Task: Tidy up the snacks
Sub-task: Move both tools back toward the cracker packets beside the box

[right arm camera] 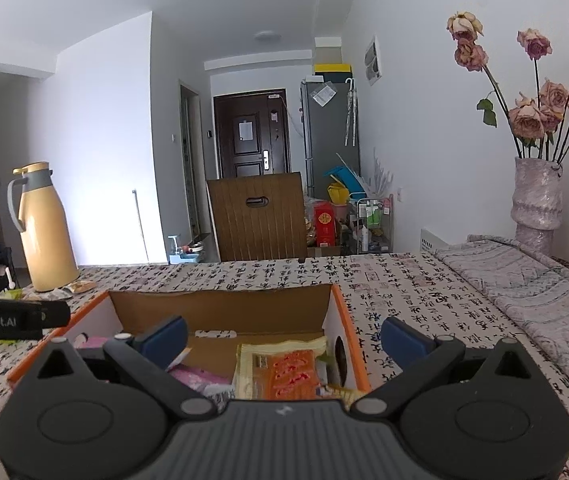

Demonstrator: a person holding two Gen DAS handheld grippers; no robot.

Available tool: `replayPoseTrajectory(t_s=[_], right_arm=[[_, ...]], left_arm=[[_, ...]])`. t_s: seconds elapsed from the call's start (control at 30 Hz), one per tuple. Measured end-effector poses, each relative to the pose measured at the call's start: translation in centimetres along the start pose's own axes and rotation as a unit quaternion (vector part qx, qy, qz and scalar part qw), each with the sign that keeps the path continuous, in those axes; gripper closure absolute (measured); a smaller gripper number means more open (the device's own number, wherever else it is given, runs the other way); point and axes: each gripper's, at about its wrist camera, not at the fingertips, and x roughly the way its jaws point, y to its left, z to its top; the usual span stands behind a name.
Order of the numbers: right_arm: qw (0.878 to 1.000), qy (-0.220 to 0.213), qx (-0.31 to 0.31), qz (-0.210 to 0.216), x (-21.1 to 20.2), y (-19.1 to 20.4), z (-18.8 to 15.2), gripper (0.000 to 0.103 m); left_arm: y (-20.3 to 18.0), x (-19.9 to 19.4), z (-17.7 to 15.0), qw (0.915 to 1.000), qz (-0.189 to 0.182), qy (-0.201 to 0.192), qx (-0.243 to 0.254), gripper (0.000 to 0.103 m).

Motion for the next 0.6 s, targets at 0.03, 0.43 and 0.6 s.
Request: replayPoseTrajectory(t_s=[0.03, 0.43, 0.6], right_arm=[[1.0, 0.0, -0.002, 0.0, -0.4, 0.1, -0.1, 0.0], [1.0, 0.022, -0.014, 0.012, -4.7, 0.6, -2.1, 0.0], [0.999, 0.042, -0.018, 0.018, -5.7, 0.9, -3.7, 0.0]], left_arm=[[0.0, -0.4, -0.2, 1.0, -0.002, 0.0, 0.001, 0.0], [0.6, -3.6, -2.7, 0.9998, -0.015, 0.016, 0.004, 0.0], [1.0, -4.2, -4.4, 0.9993, -0.02, 0.031, 0.002, 0.0]])
